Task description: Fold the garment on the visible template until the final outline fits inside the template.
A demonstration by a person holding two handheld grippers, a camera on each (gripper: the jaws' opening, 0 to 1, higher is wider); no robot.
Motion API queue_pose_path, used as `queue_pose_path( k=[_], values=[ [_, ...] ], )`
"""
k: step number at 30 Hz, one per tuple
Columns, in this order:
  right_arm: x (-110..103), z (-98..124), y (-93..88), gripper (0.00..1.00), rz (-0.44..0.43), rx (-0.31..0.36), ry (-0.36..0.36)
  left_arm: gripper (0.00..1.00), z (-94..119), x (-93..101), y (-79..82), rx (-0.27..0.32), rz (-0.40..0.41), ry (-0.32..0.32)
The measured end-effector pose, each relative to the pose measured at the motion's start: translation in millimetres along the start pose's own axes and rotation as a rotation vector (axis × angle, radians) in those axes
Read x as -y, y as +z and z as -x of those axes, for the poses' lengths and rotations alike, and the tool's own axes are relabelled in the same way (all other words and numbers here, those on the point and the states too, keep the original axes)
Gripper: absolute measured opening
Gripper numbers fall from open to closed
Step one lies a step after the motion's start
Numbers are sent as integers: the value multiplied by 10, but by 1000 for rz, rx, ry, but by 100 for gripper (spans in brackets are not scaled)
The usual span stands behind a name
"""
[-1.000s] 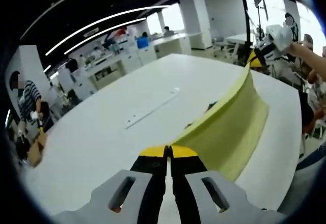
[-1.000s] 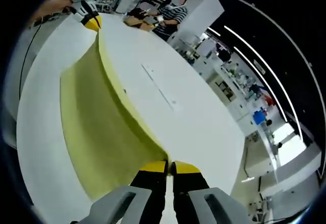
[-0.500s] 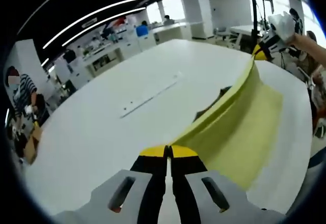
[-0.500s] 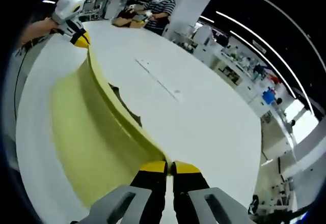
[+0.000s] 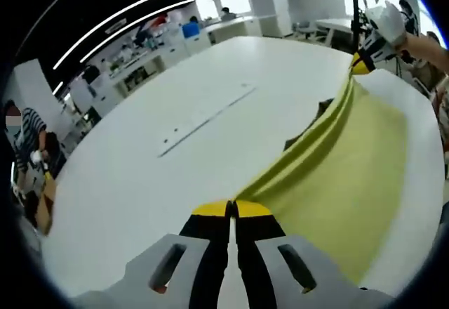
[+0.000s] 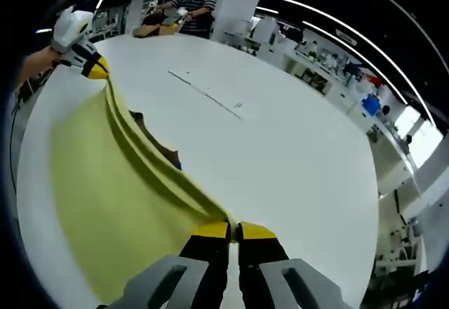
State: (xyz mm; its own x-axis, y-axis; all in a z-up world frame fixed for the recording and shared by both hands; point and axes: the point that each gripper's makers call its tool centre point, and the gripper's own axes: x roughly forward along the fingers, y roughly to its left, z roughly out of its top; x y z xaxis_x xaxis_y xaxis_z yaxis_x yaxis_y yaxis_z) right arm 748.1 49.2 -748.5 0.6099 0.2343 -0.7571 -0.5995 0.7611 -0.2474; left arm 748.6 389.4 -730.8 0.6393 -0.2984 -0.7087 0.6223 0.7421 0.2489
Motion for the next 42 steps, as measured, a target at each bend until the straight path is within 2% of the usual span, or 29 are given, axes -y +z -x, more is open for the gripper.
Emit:
queue_pose_path(
  k=[4, 11, 12, 17, 21, 24, 29, 32, 36, 42],
  values=[
    [-8, -87, -30, 0, -7, -8, 18, 0, -111, -12, -75, -16, 16, -12],
    [-11, -207, -103, 0, -17, -20, 51, 0, -236, 14, -208, -23, 90, -37],
    [-8, -231, -116, 0, -31, -22, 56, 0, -258, 14, -211, -16, 125, -51],
    [-33, -295, -135, 0, -39, -28, 59, 0, -277, 5, -222, -8, 127, -70],
    [-15, -293, -152, 8, -30, -39, 41, 0, -249, 30, -199, 10, 133, -81],
    [-71, -238, -73, 15, -76, 5, 88, 3, -230, 52, -210, 15, 104, -95],
    [-102, -222, -72, 21, -15, 11, 96, 12, -172, 97, -186, 76, 151, -143],
    [-112, -232, -90, 20, -22, 9, 94, 14, -146, 97, -210, 79, 140, -145],
    [-89, -263, -110, 16, -53, 6, 85, 21, -185, 66, -284, 62, 80, -126],
    [-30, -307, -68, 12, -170, 45, 66, 20, -287, 40, -277, 62, 95, -105]
  ],
)
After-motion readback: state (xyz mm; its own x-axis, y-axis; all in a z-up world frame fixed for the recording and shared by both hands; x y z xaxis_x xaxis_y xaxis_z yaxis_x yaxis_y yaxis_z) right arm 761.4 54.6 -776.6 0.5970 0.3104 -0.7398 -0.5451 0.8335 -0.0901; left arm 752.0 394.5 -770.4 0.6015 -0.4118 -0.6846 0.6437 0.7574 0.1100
